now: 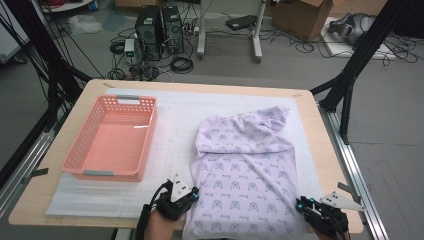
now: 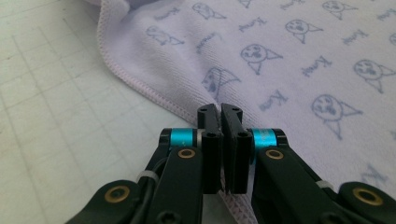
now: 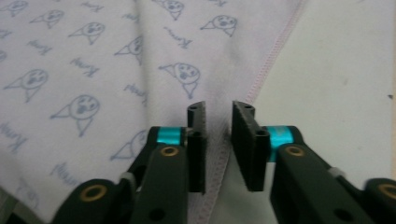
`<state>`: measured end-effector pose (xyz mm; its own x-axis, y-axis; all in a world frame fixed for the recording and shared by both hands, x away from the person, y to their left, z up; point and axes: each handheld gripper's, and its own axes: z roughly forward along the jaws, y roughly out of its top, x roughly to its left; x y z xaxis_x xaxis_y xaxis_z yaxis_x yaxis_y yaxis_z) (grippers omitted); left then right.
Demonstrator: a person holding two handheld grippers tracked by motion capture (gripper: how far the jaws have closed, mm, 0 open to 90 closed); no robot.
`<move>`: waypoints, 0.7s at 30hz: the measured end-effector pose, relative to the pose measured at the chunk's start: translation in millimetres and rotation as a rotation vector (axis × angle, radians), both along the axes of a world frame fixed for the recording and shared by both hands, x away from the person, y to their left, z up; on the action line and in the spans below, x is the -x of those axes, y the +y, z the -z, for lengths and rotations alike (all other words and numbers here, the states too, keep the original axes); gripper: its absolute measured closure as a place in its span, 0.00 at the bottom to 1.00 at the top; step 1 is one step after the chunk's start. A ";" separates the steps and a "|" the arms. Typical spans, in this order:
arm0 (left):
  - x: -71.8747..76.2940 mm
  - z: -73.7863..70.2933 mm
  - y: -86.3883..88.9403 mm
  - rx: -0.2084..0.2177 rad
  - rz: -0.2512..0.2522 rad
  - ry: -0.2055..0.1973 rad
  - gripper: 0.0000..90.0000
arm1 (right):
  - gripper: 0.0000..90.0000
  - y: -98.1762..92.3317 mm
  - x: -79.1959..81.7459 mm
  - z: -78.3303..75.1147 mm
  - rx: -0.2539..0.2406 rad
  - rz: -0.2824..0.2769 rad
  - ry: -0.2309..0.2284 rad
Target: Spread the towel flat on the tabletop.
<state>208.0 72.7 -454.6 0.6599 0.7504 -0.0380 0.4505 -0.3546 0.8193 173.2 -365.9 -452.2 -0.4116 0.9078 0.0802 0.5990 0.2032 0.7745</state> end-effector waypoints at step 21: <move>40.0 2.1 39.7 0.075 0.020 0.029 0.95 | 0.96 11.0 22.0 -5.1 0.040 -0.132 0.036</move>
